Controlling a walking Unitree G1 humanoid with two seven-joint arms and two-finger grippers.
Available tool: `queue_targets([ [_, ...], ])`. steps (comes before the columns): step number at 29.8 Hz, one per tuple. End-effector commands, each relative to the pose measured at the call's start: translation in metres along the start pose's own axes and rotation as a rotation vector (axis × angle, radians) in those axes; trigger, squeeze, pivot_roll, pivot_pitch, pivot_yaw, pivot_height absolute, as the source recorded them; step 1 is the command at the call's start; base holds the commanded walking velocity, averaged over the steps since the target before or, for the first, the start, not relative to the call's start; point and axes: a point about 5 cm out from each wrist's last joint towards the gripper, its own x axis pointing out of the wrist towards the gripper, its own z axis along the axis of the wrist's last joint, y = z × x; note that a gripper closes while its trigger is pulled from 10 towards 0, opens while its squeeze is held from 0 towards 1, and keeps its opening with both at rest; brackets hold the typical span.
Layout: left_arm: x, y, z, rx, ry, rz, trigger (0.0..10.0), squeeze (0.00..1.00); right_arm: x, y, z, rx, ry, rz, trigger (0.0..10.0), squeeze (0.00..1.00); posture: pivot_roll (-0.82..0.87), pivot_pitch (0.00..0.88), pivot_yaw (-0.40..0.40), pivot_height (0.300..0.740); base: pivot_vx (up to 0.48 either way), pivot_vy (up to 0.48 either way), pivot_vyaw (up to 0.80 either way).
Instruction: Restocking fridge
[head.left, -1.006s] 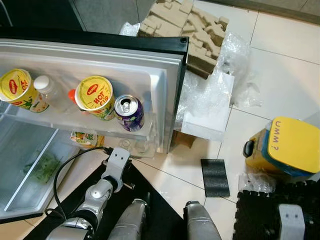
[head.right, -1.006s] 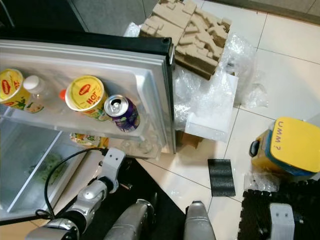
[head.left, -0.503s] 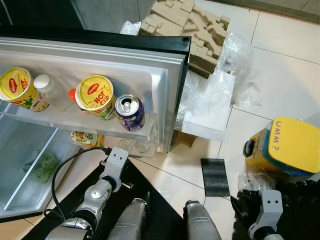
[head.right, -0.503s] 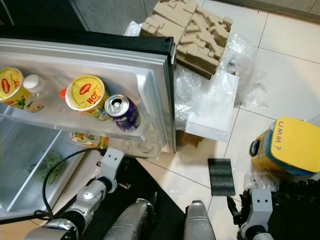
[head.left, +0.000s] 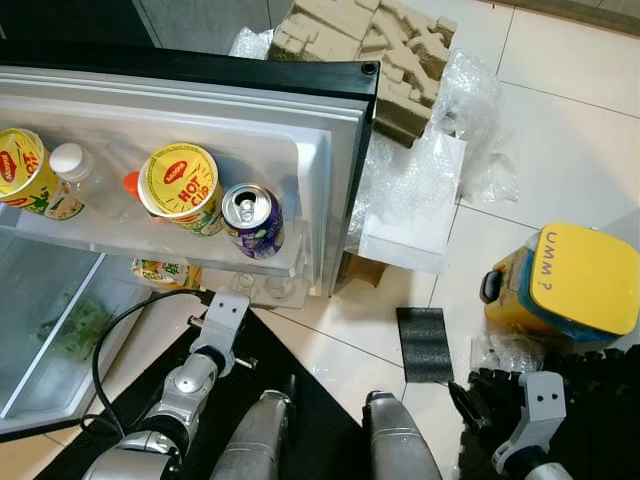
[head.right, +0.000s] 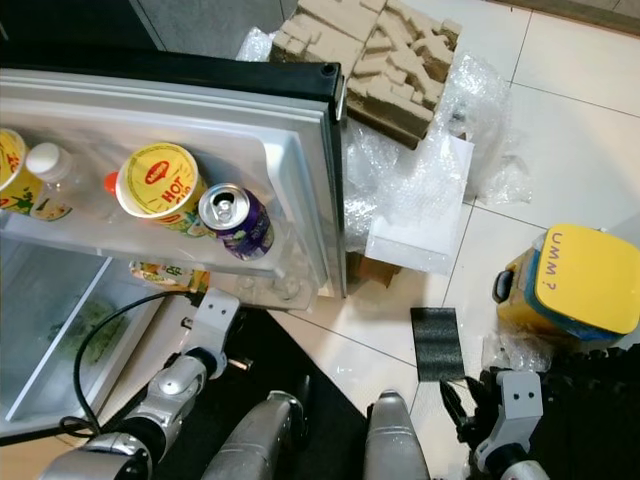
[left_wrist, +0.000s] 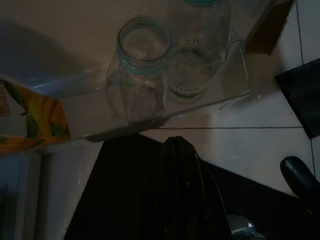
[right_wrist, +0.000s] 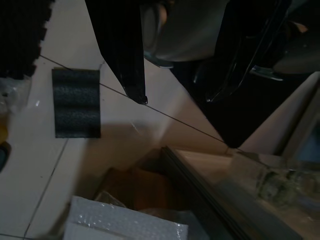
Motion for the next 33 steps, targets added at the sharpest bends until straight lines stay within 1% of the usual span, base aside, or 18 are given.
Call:
queue_targets([
  [1,-0.012,0.001,-0.021,0.0,0.082,0.006,10.0,0.0,-0.01,0.004,-0.012,0.037,0.051,0.0,10.0,0.0,-0.23,0.548,0.078,0.74,0.0,0.0,0.0],
  [3,-0.012,-0.002,-0.022,-0.027,0.086,-0.015,10.0,0.0,-0.01,0.007,-0.007,0.038,0.044,0.016,10.0,0.0,-0.23,0.559,0.077,0.74,0.0,0.0,0.0],
  [4,-0.012,-0.002,-0.022,-0.027,0.086,-0.015,10.0,0.0,-0.01,0.007,-0.007,0.038,0.044,0.016,10.0,0.0,-0.23,0.559,0.077,0.74,0.0,0.0,0.0],
  [6,-0.011,-0.01,-0.022,-0.034,0.083,-0.055,10.0,0.0,-0.011,0.011,-0.003,0.046,0.041,0.028,10.0,0.0,-0.23,0.568,0.078,0.74,0.0,0.0,0.0],
  [16,-0.007,-0.012,-0.018,-0.022,0.078,-0.057,10.0,0.0,-0.012,0.018,0.005,0.06,0.033,0.057,10.0,0.0,-0.24,0.577,0.077,0.74,0.0,0.0,0.0],
  [17,-0.006,-0.006,-0.015,-0.004,0.072,-0.016,10.0,0.0,-0.012,0.021,0.009,0.063,0.026,0.067,10.0,0.0,-0.24,0.581,0.076,0.74,0.0,0.0,0.0],
  [18,-0.005,-0.003,-0.014,0.001,0.07,0.001,10.0,0.0,-0.012,0.022,0.01,0.065,0.023,0.071,10.0,0.0,-0.24,0.581,0.076,0.74,0.0,0.0,0.0],
  [22,-0.005,0.002,-0.013,0.022,0.071,0.034,10.0,0.0,-0.013,0.024,0.014,0.065,0.022,0.083,10.0,0.0,-0.25,0.586,0.074,0.74,0.0,0.0,0.0],
  [25,-0.006,0.004,-0.013,0.016,0.071,0.061,10.0,0.0,-0.014,0.026,0.018,0.068,0.015,0.091,10.0,0.0,-0.26,0.588,0.07,0.74,0.0,0.0,0.0],
  [30,-0.006,0.007,-0.012,0.028,0.07,0.09,10.0,0.0,-0.013,0.027,0.022,0.069,0.008,0.108,10.0,0.0,-0.26,0.59,0.067,0.74,0.0,0.0,0.0],
  [33,-0.006,0.014,-0.011,0.045,0.069,0.129,10.0,0.0,-0.012,0.028,0.026,0.072,0.001,0.118,10.0,0.0,-0.26,0.59,0.067,0.74,0.0,0.0,0.0],
])
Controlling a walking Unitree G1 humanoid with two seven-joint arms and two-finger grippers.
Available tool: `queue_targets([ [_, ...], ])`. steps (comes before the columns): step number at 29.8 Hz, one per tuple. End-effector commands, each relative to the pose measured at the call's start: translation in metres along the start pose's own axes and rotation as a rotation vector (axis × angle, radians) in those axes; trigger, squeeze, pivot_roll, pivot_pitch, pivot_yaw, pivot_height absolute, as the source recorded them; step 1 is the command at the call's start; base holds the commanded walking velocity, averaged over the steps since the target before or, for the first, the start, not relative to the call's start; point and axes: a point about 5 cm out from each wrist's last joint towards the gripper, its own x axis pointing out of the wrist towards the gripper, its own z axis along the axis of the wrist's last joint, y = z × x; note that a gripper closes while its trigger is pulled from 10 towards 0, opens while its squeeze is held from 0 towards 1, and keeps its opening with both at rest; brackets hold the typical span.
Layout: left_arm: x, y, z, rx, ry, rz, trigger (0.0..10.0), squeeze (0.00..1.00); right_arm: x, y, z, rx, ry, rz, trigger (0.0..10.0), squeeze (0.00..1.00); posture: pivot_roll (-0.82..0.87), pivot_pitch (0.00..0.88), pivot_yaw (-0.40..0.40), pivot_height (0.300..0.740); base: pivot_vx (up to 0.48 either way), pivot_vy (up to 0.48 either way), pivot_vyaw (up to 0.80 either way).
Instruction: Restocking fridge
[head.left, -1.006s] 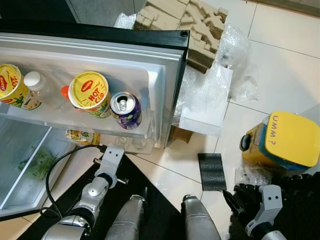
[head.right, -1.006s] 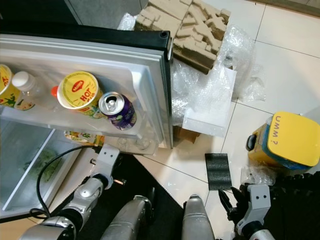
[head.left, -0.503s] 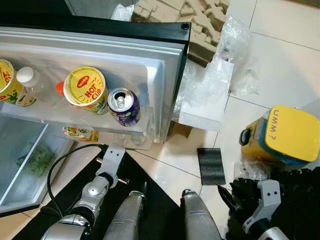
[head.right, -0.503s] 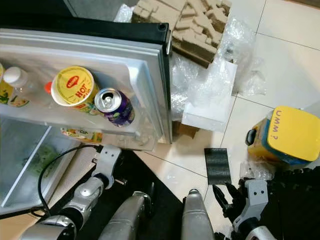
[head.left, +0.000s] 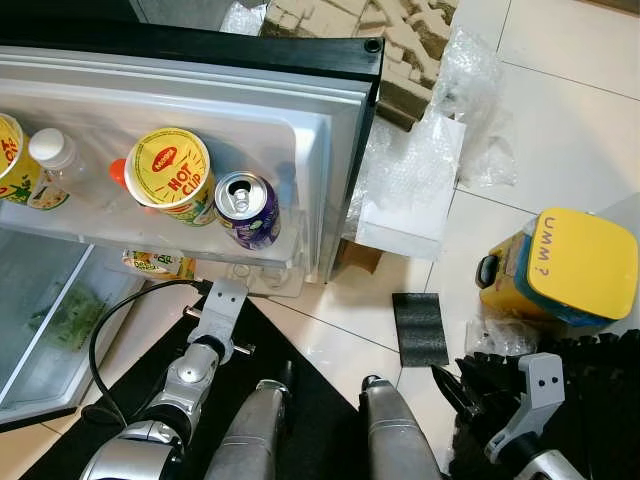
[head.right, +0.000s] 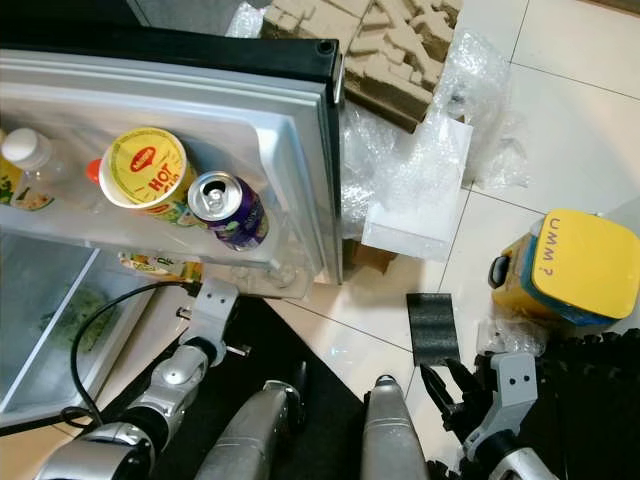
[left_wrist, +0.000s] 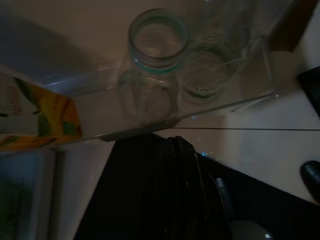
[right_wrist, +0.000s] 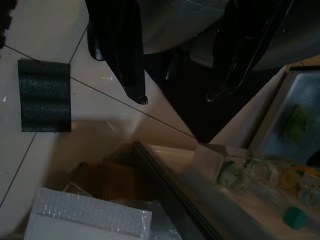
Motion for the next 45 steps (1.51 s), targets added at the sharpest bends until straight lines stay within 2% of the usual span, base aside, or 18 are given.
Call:
queue_targets([
  [1,-0.012,0.007,-0.022,0.017,0.09,0.026,10.0,0.0,-0.008,0.002,-0.009,0.035,0.043,-0.002,10.0,0.0,-0.26,0.59,0.067,0.74,0.0,0.0,0.0],
  [5,-0.012,0.014,-0.021,0.019,0.091,0.063,10.0,0.0,-0.008,0.002,-0.007,0.038,0.04,0.004,10.0,0.0,-0.27,0.589,0.062,0.74,0.0,0.0,0.0],
  [7,-0.013,0.025,-0.021,0.023,0.098,0.114,10.0,0.0,-0.008,0.005,-0.006,0.044,0.04,0.017,10.0,0.0,-0.27,0.59,0.062,0.74,0.0,0.0,0.0],
  [14,-0.016,0.033,-0.025,0.017,0.113,0.158,10.0,0.0,-0.006,0.006,-0.008,0.046,0.055,0.026,10.0,0.0,-0.26,0.582,0.064,0.74,0.0,0.0,0.0],
  [18,-0.031,0.035,-0.045,-0.042,0.169,0.18,10.0,0.0,0.004,0.0,-0.01,0.02,0.061,0.004,10.0,0.0,-0.24,0.542,0.077,0.74,0.0,0.0,0.0],
  [19,-0.031,0.035,-0.045,-0.042,0.169,0.18,10.0,0.0,0.004,0.0,-0.01,0.02,0.061,0.004,10.0,0.0,-0.24,0.542,0.077,0.74,0.0,0.0,0.0],
  [22,-0.046,0.039,-0.061,-0.04,0.217,0.198,10.0,0.0,0.015,-0.003,-0.007,0.006,0.047,-0.001,10.0,0.0,-0.21,0.489,0.088,0.74,0.0,0.0,0.0],
  [23,-0.046,0.039,-0.061,-0.04,0.217,0.198,10.0,0.0,0.015,-0.003,-0.007,0.006,0.047,-0.001,10.0,0.0,-0.21,0.489,0.088,0.74,0.0,0.0,0.0],
  [26,-0.069,0.043,-0.085,-0.065,0.298,0.235,10.0,0.0,0.031,-0.011,-0.007,-0.015,0.047,-0.028,10.0,0.0,-0.17,0.425,0.095,0.74,0.0,0.0,0.0],
  [27,-0.069,0.043,-0.085,-0.065,0.298,0.235,10.0,0.0,0.031,-0.011,-0.007,-0.015,0.047,-0.028,10.0,0.0,-0.17,0.425,0.095,0.74,0.0,0.0,0.0],
  [28,-0.082,0.043,-0.098,-0.073,0.349,0.243,10.0,0.0,0.041,-0.014,-0.007,-0.03,0.05,-0.042,10.0,0.0,-0.16,0.403,0.096,0.74,0.0,0.0,0.0],
  [29,-0.082,0.043,-0.098,-0.073,0.349,0.243,10.0,0.0,0.041,-0.014,-0.007,-0.03,0.05,-0.042,10.0,0.0,-0.16,0.403,0.096,0.74,0.0,0.0,0.0],
  [33,-0.118,0.029,-0.131,-0.114,0.491,0.214,10.0,0.0,0.062,-0.02,-0.008,-0.05,0.072,-0.075,10.0,0.0,-0.13,0.331,0.098,0.74,0.0,0.0,0.0],
  [35,-0.131,0.02,-0.141,-0.138,0.549,0.191,10.0,0.0,0.071,-0.023,-0.007,-0.056,0.074,-0.088,10.0,0.0,-0.12,0.294,0.093,0.74,0.0,0.0,0.0],
  [39,-0.153,-0.006,-0.16,-0.237,0.657,0.09,10.0,0.0,0.083,-0.028,-0.001,-0.072,0.069,-0.103,10.0,0.0,-0.11,0.24,0.079,0.74,0.0,0.0,0.0],
  [40,-0.153,-0.006,-0.16,-0.237,0.657,0.09,10.0,0.0,0.083,-0.028,-0.001,-0.072,0.069,-0.103,10.0,0.0,-0.11,0.24,0.079,0.74,0.0,0.0,0.0],
  [41,-0.164,-0.015,-0.167,-0.259,0.714,0.058,10.0,0.0,0.088,-0.031,0.001,-0.084,0.075,-0.114,10.0,0.0,-0.11,0.225,0.073,0.74,0.0,0.0,0.0],
  [45,-0.178,-0.025,-0.176,-0.332,0.799,0.043,10.0,0.0,0.099,-0.04,0.011,-0.107,0.069,-0.14,10.0,0.0,-0.11,0.178,0.059,0.74,0.0,0.0,0.0],
])
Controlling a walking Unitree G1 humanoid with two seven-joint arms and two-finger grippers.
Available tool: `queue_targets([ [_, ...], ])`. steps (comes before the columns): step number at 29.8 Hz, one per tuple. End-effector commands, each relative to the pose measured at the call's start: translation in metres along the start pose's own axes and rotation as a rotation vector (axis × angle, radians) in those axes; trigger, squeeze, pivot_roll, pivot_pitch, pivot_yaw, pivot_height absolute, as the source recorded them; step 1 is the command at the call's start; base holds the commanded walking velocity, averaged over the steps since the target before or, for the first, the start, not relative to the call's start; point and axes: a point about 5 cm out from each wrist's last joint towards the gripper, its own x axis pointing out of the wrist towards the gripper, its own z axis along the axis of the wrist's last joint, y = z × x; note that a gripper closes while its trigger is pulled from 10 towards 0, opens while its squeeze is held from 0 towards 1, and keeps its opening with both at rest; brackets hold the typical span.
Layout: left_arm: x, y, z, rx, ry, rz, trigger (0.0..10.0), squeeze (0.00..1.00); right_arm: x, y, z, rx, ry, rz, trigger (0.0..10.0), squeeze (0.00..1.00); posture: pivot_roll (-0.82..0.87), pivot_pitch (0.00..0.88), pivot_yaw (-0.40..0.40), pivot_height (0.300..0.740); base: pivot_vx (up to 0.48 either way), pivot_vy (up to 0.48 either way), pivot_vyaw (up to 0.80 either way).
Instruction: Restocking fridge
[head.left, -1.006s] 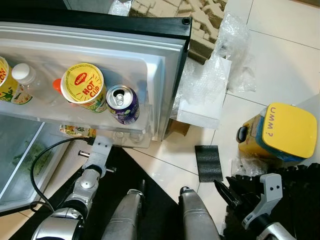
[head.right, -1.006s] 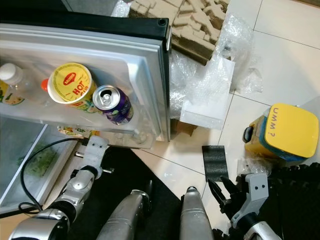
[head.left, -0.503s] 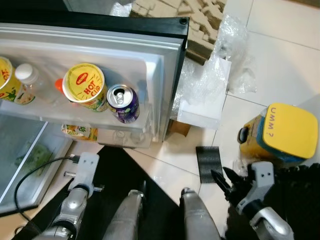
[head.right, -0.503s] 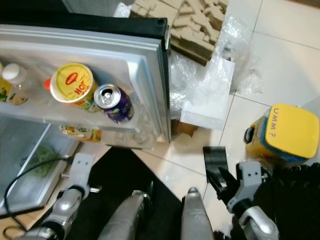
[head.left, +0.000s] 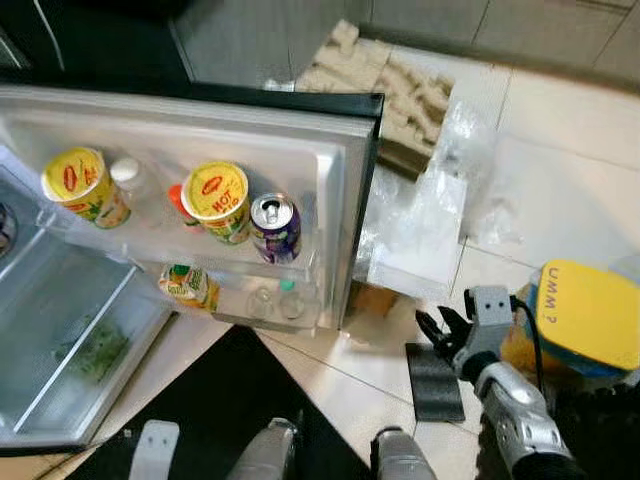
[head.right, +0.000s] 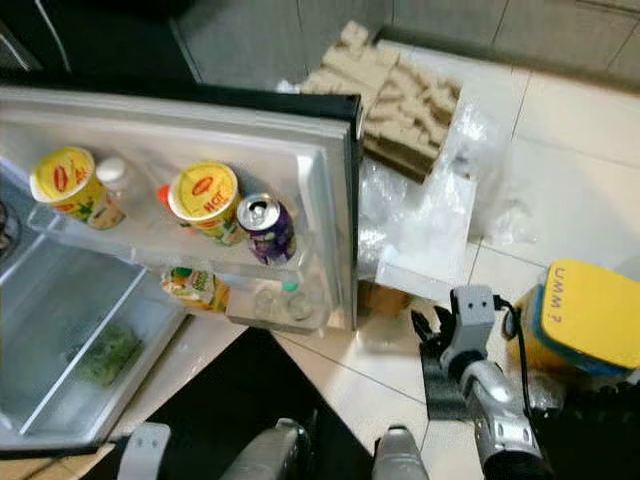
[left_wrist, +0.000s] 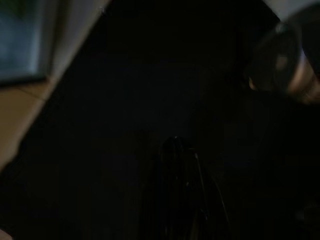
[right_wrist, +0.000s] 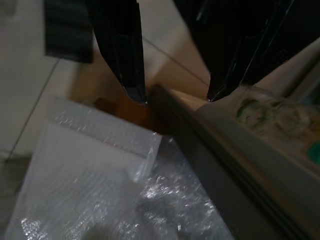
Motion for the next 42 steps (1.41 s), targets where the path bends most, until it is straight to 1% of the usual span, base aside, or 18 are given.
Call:
queue_targets([
  [1,-0.005,-0.004,-0.019,-0.05,0.075,-0.011,10.0,0.0,-0.003,-0.004,-0.008,0.0,0.026,-0.024,10.0,0.0,-0.11,0.178,0.059,0.74,0.0,0.0,0.0],
  [2,-0.005,-0.005,-0.021,-0.054,0.085,-0.024,10.0,0.0,-0.001,-0.006,-0.006,-0.006,0.022,-0.029,10.0,0.0,-0.11,0.178,0.059,0.74,0.0,0.0,0.0],
  [3,-0.004,-0.013,-0.019,-0.065,0.088,-0.075,10.0,0.0,0.003,-0.012,0.0,-0.021,0.013,-0.056,10.0,0.0,-0.1,0.151,0.05,0.74,0.0,0.0,0.0],
  [4,-0.004,-0.013,-0.019,-0.065,0.088,-0.075,10.0,0.0,0.003,-0.012,0.0,-0.021,0.013,-0.056,10.0,0.0,-0.1,0.151,0.05,0.74,0.0,0.0,0.0],
  [5,-0.001,-0.019,-0.015,-0.072,0.085,-0.11,10.0,0.0,0.006,-0.018,0.005,-0.035,0.007,-0.092,10.0,0.0,-0.1,0.133,0.048,0.74,0.0,0.0,0.0],
  [9,0.002,-0.022,-0.007,-0.081,0.068,-0.133,10.0,0.0,0.008,-0.031,0.012,-0.059,-0.001,-0.181,10.0,0.0,-0.09,0.115,0.045,0.74,0.0,0.0,0.0],
  [10,0.003,-0.023,-0.005,-0.083,0.066,-0.133,10.0,0.0,0.009,-0.034,0.013,-0.059,0.0,-0.201,10.0,0.0,-0.09,0.111,0.044,0.74,0.0,0.0,0.0],
  [11,0.004,-0.024,-0.003,-0.082,0.065,-0.142,10.0,0.0,0.009,-0.041,0.018,-0.042,-0.016,-0.24,10.0,0.0,-0.09,0.1,0.043,0.74,0.0,0.0,0.0],
  [13,0.005,-0.025,-0.001,-0.08,0.065,-0.146,10.0,0.0,0.01,-0.044,0.022,-0.042,-0.026,-0.259,10.0,0.0,-0.09,0.089,0.042,0.74,0.0,0.0,0.0],
  [18,0.006,-0.024,0.0,-0.079,0.076,-0.152,10.0,0.0,0.017,-0.047,0.034,-0.032,-0.059,-0.252,10.0,0.0,-0.07,0.058,0.036,0.74,0.0,0.0,0.0],
  [20,0.006,-0.024,0.0,-0.082,0.075,-0.152,10.0,0.0,0.017,-0.047,0.035,-0.031,-0.062,-0.252,10.0,0.0,-0.07,0.058,0.036,0.74,0.0,0.0,0.0],
  [23,0.006,-0.024,0.0,-0.102,0.08,-0.143,10.0,0.0,0.02,-0.046,0.038,-0.017,-0.073,-0.24,10.0,0.0,-0.07,0.039,0.03,0.74,0.0,0.0,0.0],
  [27,0.006,-0.022,-0.001,-0.13,0.076,-0.121,10.0,0.0,0.023,-0.042,0.04,-0.034,-0.074,-0.216,10.0,0.0,-0.06,0.022,0.023,0.74,0.0,0.0,0.0],
  [28,0.006,-0.022,-0.001,-0.148,0.075,-0.114,10.0,0.0,0.024,-0.04,0.039,-0.034,-0.076,-0.207,10.0,0.0,-0.06,0.02,0.023,0.74,0.0,0.0,0.0],
  [33,0.005,-0.025,-0.005,-0.174,0.087,-0.114,10.0,0.0,0.025,-0.038,0.037,-0.008,-0.08,-0.191,10.0,0.0,-0.06,0.005,0.023,0.74,0.0,0.0,0.79],
  [38,0.004,-0.027,-0.009,-0.178,0.102,-0.118,10.0,0.0,0.02,-0.047,0.037,0.021,-0.1,-0.23,10.0,0.0,-0.06,0.0,0.023,0.74,0.0,0.0,0.78],
  [41,0.003,-0.027,-0.009,-0.179,0.104,-0.117,10.0,0.0,0.018,-0.05,0.036,0.026,-0.098,-0.243,10.0,0.0,-0.06,0.0,0.023,0.74,0.0,0.0,0.76],
  [42,0.004,-0.027,-0.009,-0.164,0.108,-0.118,10.0,0.0,0.014,-0.056,0.031,0.044,-0.083,-0.288,10.0,0.0,-0.06,0.0,0.023,0.74,0.0,0.0,0.0],
])
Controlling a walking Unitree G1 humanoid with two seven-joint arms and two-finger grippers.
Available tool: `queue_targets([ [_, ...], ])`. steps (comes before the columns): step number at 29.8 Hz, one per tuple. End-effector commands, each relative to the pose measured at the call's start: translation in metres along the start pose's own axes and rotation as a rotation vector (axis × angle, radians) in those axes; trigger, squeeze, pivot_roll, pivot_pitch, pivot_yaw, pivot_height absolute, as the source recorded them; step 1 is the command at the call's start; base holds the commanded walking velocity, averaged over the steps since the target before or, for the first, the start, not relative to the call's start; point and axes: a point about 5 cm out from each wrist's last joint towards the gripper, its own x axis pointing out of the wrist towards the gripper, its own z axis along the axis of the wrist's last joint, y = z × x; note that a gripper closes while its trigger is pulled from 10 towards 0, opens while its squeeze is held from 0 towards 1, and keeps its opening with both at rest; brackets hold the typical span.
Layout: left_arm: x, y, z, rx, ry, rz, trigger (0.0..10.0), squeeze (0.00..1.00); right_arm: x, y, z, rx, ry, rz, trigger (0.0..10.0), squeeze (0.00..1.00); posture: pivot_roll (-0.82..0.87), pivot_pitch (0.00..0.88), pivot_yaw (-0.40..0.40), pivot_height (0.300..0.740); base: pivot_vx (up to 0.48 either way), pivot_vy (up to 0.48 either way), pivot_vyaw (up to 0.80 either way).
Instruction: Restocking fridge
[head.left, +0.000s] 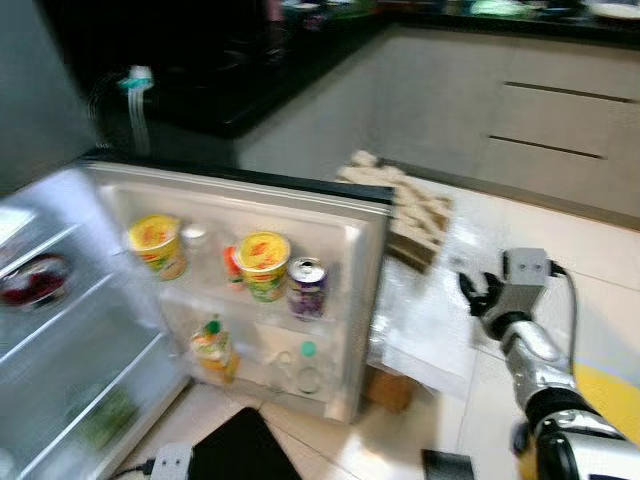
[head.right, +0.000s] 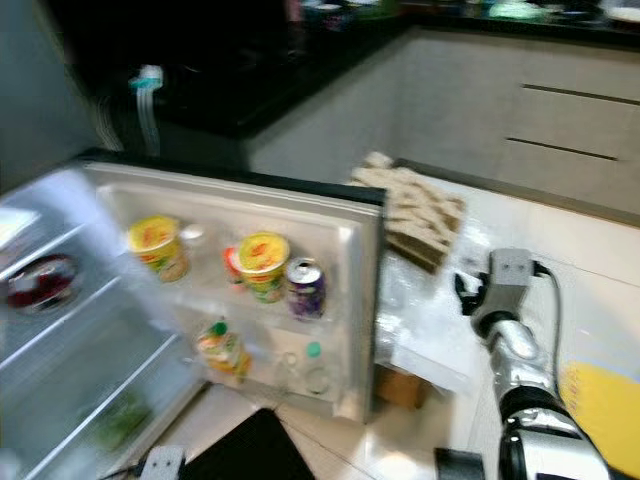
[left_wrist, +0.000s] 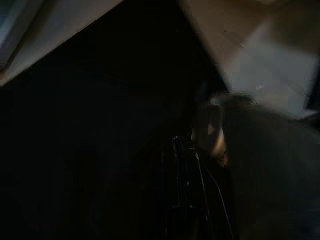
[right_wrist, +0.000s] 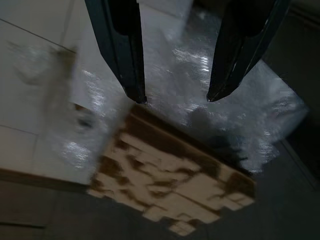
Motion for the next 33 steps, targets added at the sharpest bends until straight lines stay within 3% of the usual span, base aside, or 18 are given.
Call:
queue_targets([
  [1,0.0,0.001,0.001,0.01,0.005,0.006,10.0,0.0,-0.003,-0.003,-0.006,0.027,0.019,-0.036,10.0,0.0,-0.06,0.0,0.023,0.74,0.0,0.0,0.0],
  [4,0.001,-0.001,0.002,0.018,0.007,-0.01,10.0,0.0,-0.006,-0.009,-0.01,0.027,0.034,-0.083,10.0,0.0,-0.06,0.0,0.026,0.74,0.0,0.0,0.0],
  [16,0.002,-0.005,0.0,0.047,0.026,-0.026,10.0,0.0,-0.013,-0.023,-0.016,0.022,0.062,-0.15,10.0,0.0,-0.06,0.002,0.024,0.74,0.0,-0.471,0.0],
  [20,0.001,-0.004,-0.001,0.044,0.028,-0.013,10.0,0.0,-0.012,-0.023,-0.016,0.018,0.063,-0.15,10.0,0.0,-0.06,0.002,0.024,0.74,0.0,0.0,0.0],
  [24,0.001,-0.004,-0.004,0.048,0.042,-0.009,10.0,0.0,-0.01,-0.011,-0.018,-0.04,0.069,-0.063,10.0,0.0,-0.07,0.0,0.023,0.74,0.0,0.0,0.0],
  [26,0.001,-0.005,-0.004,0.049,0.042,-0.011,10.0,0.0,-0.01,-0.008,-0.018,-0.028,0.06,-0.04,10.0,0.0,-0.07,0.0,0.023,0.74,0.0,0.0,0.0],
  [33,0.002,-0.007,-0.002,0.046,0.034,-0.023,10.0,0.0,-0.008,-0.007,-0.015,-0.048,0.058,-0.034,10.0,0.0,-0.07,0.0,0.022,0.74,0.0,0.0,0.79],
])
